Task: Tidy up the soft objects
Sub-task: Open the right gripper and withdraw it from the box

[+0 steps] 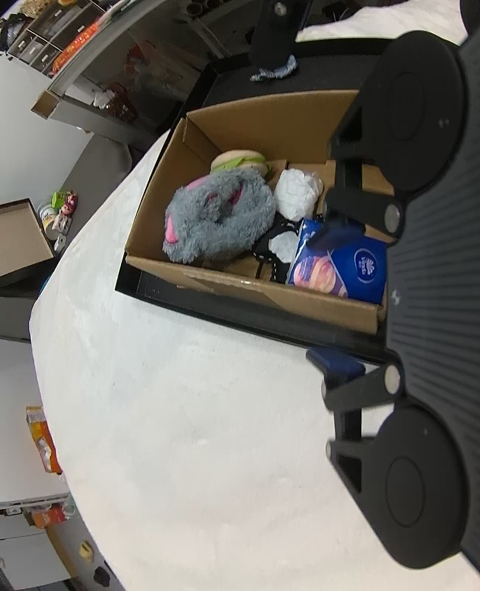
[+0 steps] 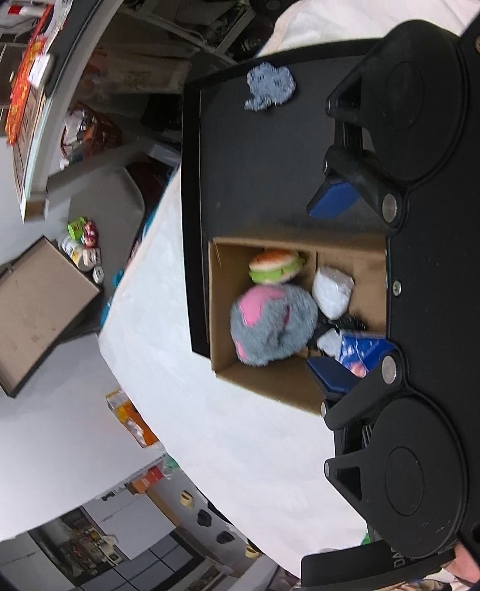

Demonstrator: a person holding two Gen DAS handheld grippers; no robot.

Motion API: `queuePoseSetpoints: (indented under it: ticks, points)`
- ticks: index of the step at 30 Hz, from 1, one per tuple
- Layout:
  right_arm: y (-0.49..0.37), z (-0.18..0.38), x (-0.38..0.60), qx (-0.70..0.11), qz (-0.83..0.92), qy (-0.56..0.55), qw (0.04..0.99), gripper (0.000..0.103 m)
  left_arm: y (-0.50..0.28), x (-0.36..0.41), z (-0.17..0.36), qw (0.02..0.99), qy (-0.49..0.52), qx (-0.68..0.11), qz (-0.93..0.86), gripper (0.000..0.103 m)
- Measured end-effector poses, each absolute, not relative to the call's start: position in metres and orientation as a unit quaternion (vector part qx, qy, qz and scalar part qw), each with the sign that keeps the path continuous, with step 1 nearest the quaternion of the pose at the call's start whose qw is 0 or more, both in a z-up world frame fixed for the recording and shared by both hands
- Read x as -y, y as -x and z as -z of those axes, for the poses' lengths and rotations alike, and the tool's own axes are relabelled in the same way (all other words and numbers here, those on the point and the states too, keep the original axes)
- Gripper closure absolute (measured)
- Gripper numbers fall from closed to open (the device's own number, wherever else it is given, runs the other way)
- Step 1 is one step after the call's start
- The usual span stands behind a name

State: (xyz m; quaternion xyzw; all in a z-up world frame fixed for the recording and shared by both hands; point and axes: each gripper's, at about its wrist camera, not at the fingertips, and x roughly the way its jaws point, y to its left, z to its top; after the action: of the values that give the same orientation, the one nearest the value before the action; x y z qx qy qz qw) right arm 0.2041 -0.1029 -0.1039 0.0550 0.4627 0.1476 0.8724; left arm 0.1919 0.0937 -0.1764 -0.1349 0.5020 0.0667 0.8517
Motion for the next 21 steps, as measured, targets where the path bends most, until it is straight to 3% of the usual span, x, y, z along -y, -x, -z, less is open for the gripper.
queuePoseSetpoints:
  ticks: [10,21]
  points:
    - [-0.215,0.118,0.154,-0.449,-0.108,-0.079,0.883,0.011,-0.198,-0.075,0.175,0.853,0.12,-0.505,-0.064,0.026]
    - [-0.228,0.144,0.2,-0.454,-0.077,-0.102,0.882,0.011,-0.207,-0.06,0.179,0.851,0.094,-0.511,-0.076,0.023]
